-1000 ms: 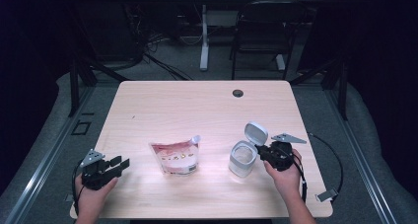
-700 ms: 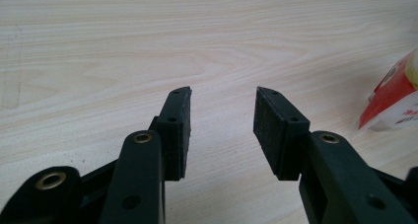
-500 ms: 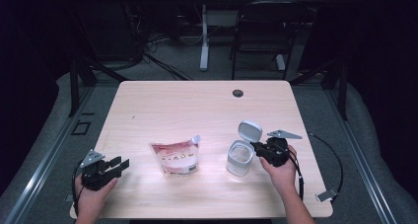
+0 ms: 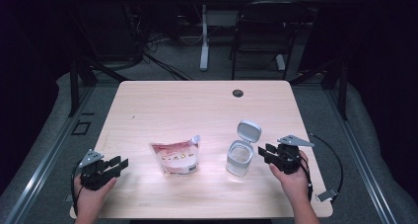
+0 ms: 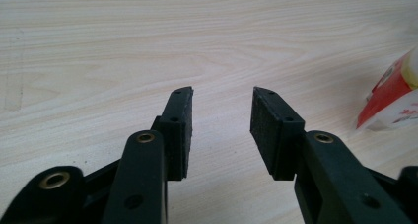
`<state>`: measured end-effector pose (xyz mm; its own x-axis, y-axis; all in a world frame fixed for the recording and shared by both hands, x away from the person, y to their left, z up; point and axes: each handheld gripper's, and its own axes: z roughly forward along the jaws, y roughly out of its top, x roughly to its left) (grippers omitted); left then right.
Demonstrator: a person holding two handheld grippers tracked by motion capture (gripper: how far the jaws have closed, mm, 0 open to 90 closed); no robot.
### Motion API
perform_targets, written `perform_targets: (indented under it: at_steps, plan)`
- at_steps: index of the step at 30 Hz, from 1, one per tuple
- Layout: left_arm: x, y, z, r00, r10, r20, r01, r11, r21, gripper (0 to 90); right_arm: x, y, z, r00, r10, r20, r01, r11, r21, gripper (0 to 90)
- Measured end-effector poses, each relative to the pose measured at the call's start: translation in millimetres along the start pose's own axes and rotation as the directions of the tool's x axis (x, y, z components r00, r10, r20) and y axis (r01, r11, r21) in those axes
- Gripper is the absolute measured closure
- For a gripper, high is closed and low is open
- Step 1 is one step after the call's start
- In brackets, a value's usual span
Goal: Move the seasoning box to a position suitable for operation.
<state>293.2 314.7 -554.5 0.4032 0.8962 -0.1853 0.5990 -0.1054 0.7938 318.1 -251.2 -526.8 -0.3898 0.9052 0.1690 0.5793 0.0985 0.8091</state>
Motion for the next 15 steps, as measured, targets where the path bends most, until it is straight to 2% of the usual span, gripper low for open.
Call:
perform_targets:
  at_steps: [3,4,5,7,9,10,11,12,15]
  plan:
    - [-2.1,0.8,-0.2,0.9999,0.015,0.005,-0.015,0.9999,-0.002,63.9,2.1,-0.1,-7.5,0.9994,-0.013,0.031,0.013,1.000,-0.028,64.0]
    - [-2.9,1.1,-0.4,0.9997,0.023,0.010,-0.023,0.9997,0.002,64.8,3.1,0.6,-9.8,0.9995,-0.012,0.030,0.013,0.999,-0.038,66.8]
    - [-3.8,1.2,-0.4,0.9994,0.031,0.012,-0.031,0.9995,0.003,65.9,5.0,1.3,-13.2,1.0000,-0.001,0.010,0.001,0.999,-0.052,67.9]
    - [-6.0,1.8,-0.9,0.9991,0.041,0.014,-0.041,0.9991,0.005,66.6,7.8,-0.1,-15.2,1.0000,0.000,0.008,0.001,0.998,-0.066,67.5]
    - [-8.8,3.6,-3.5,0.9984,0.051,0.022,-0.051,0.9987,-0.002,66.9,9.9,-1.1,-17.7,0.9990,-0.030,0.034,0.032,0.998,-0.052,66.6]
    - [-8.8,3.6,-3.5,0.9984,0.051,0.022,-0.051,0.9987,-0.002,67.2,9.9,-1.1,-17.7,0.9990,-0.030,0.034,0.032,0.998,-0.052,66.6]
    - [-9.9,4.3,-4.8,0.9983,0.051,0.027,-0.051,0.9987,-0.003,67.2,10.1,-1.4,-18.6,0.9990,-0.037,0.026,0.038,0.998,-0.046,65.9]
    - [-10.9,5.4,-6.6,0.9980,0.054,0.034,-0.054,0.9986,-0.004,67.4,9.0,-1.5,-20.2,0.9983,-0.058,-0.001,0.058,0.998,-0.034,65.4]
    - [-13.4,9.1,-13.4,0.9963,0.064,0.058,-0.063,0.9978,-0.021,68.1,8.8,-1.9,-22.7,0.9974,-0.072,0.003,0.072,0.997,-0.037,66.2]
